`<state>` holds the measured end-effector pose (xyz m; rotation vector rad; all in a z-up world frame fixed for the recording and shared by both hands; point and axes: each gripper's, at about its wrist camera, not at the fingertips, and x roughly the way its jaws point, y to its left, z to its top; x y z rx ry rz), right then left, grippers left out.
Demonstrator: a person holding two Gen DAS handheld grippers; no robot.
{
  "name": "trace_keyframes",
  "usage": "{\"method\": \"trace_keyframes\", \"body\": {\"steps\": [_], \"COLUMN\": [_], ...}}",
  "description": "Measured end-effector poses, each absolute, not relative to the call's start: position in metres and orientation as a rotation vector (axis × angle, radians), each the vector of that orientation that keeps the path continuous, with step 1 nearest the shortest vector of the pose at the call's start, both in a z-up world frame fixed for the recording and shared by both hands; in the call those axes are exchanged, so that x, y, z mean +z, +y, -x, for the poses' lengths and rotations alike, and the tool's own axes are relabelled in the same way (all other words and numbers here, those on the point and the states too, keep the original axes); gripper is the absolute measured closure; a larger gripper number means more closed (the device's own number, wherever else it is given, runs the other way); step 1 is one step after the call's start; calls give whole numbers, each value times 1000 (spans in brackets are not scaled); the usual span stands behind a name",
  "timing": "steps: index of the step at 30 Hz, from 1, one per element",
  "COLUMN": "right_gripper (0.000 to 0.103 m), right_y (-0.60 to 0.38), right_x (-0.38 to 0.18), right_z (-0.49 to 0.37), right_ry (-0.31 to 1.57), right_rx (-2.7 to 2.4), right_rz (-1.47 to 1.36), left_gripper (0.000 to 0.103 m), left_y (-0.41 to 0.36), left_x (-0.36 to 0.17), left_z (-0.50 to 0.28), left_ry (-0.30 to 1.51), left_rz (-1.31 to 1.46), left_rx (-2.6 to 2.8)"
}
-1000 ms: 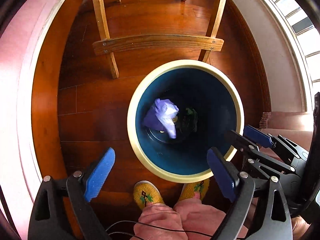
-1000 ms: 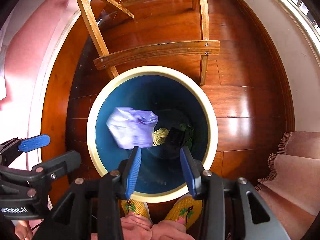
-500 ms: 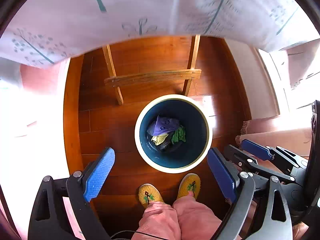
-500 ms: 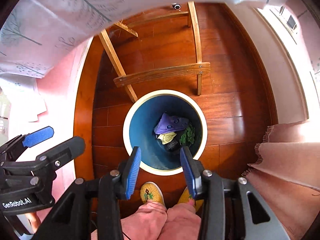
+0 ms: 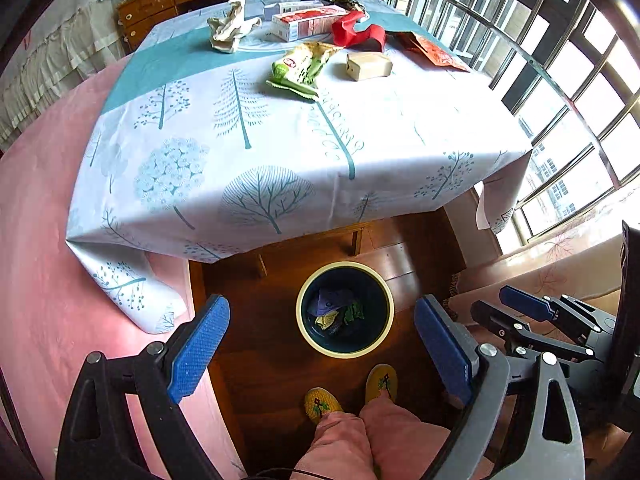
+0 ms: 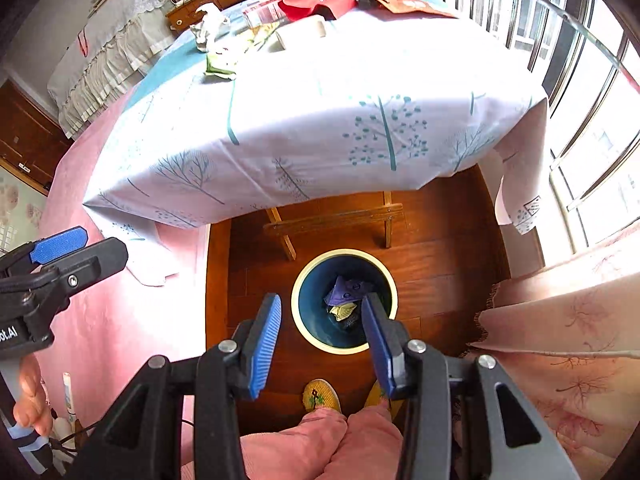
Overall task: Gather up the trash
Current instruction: 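Raise both tools back toward the table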
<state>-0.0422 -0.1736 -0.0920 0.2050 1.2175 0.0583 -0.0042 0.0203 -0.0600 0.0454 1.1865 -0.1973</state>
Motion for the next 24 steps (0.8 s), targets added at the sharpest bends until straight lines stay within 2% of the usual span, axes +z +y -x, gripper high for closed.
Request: {"method": "trace_keyframes", "body": {"steps": [5,11,16,24], "right_gripper": [57,57,55,46], "right_y": [-171,-177,-189,-232], "right_x": [-35,8,26,36], "right_z": [43,28,8,-63], "right_ry": [1103,998,949,912], "right_rx": [38,-3,-32,-65], "right_rz": [-160,-141,-126,-84], "left_gripper": [10,10,10,10], "left_y": [29,37,29,0], "left_x": [3,51,63,61], "left_z": [-6,-23,-47,-109], "left_ry": [1067,972,980,996], "left_rz": [-46,-39,-25,-32], "left_rx": [-197,-193,-248,-251]}}
